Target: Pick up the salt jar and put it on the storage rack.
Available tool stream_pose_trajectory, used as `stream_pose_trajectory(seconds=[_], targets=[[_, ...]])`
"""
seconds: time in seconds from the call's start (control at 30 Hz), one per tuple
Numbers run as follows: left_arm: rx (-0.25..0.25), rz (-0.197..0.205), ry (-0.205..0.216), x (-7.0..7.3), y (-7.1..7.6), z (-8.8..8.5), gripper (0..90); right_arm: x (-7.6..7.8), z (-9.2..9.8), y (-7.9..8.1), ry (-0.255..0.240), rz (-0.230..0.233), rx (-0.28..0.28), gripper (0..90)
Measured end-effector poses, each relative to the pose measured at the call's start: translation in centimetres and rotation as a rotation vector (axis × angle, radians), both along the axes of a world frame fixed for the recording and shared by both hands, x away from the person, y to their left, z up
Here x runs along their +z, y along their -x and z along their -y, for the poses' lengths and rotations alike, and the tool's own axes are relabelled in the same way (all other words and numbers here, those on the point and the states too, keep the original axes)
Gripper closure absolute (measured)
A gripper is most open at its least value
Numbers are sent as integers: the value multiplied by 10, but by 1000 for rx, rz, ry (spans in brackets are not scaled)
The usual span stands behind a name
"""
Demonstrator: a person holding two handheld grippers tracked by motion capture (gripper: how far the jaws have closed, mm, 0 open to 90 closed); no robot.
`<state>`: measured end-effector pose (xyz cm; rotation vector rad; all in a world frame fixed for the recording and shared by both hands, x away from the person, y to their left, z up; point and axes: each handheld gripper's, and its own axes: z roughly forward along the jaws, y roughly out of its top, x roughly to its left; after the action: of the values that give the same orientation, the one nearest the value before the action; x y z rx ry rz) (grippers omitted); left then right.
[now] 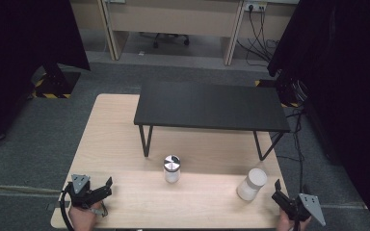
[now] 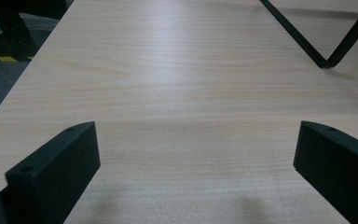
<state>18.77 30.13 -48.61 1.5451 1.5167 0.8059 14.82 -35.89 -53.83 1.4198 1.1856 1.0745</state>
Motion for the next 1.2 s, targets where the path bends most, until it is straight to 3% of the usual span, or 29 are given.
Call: stream_pose_trajectory(seconds=[0.33,0.67,0.97,1.2], targets=[[-66,42,37,-2,7,-8,0,1,2,0,-2,-6,12,3],[-146,89,58,-4,16,-2,0,2,3,0,1,-11,19,3],[-277,114,44,-1,11,6,0,1,4,0,-2,-10,26,4],[-340,122,39,0,5,13,0,1,4,0,3,-9,31,3]])
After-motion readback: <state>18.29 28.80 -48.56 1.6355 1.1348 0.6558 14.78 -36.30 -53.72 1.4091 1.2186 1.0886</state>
